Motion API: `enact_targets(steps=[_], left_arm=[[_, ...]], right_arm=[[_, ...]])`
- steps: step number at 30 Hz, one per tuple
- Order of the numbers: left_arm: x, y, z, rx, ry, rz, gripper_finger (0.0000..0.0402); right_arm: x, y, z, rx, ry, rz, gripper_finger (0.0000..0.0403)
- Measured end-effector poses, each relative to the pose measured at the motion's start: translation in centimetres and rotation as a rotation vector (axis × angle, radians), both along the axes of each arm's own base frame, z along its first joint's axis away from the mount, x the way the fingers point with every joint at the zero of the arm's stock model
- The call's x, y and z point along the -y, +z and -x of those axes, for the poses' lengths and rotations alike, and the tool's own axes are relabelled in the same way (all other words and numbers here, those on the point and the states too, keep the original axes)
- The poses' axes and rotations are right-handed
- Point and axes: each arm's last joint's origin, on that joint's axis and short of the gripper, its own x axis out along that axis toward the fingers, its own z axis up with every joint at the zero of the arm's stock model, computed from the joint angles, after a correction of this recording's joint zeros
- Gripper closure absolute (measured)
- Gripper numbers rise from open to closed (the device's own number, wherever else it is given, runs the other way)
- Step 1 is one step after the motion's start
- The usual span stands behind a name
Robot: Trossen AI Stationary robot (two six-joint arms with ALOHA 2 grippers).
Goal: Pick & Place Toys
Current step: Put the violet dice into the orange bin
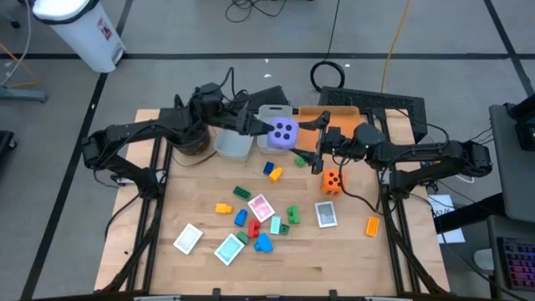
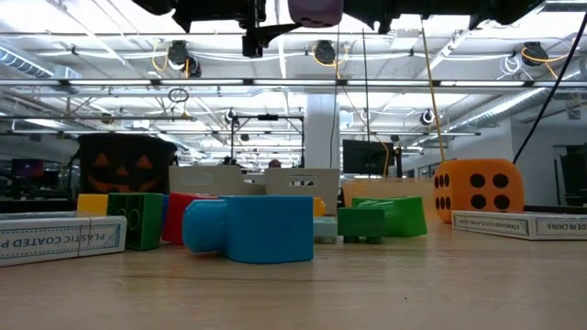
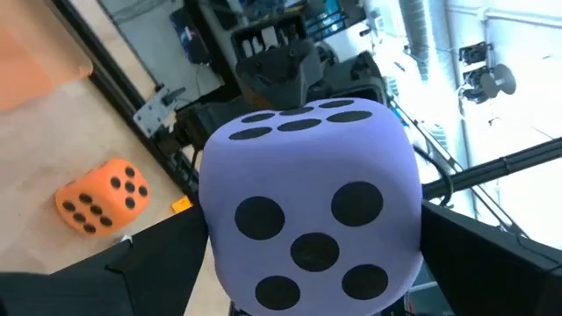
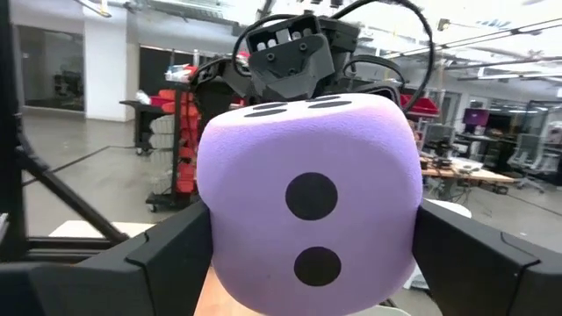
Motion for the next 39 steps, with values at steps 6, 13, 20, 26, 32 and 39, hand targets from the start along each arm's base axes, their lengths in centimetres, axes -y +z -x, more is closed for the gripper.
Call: enact_targets(steps=[6, 13, 20, 26, 32, 39], left_arm=[[-0.5, 0.5, 0.2, 0.045, 0.01, -0.003, 0.0011], [-0.8, 0.8, 0.4, 0.069, 0.029, -0.015, 0.0012], [-0.6, 0.6, 0.3, 0.051, 0.022, -0.01, 0.0012], [-1.8, 0.6, 0.9, 0.051, 0.056, -0.029, 0.0012], [-3.0, 0.6, 1.5, 0.054, 0.097, -0.058, 0.0012], [-4.1, 0.5, 2.1, 0.058, 0.106, -0.126, 0.0011]], right_arm=[[0.2, 0.2, 0.1, 0.011, -0.014, -0.004, 0.0073], [0.1, 0.2, 0.4, -0.001, -0.007, -0.006, 0.0073], [0.2, 0.3, 0.5, 0.011, -0.016, 0.001, 0.0073], [0.7, 1.2, 1.4, 0.042, -0.078, 0.041, 0.0073], [2.8, 1.4, 2.9, -0.028, -0.158, -0.084, 0.0073], [5.4, 3.8, 4.4, -0.3, -0.29, -0.126, 0.0073]])
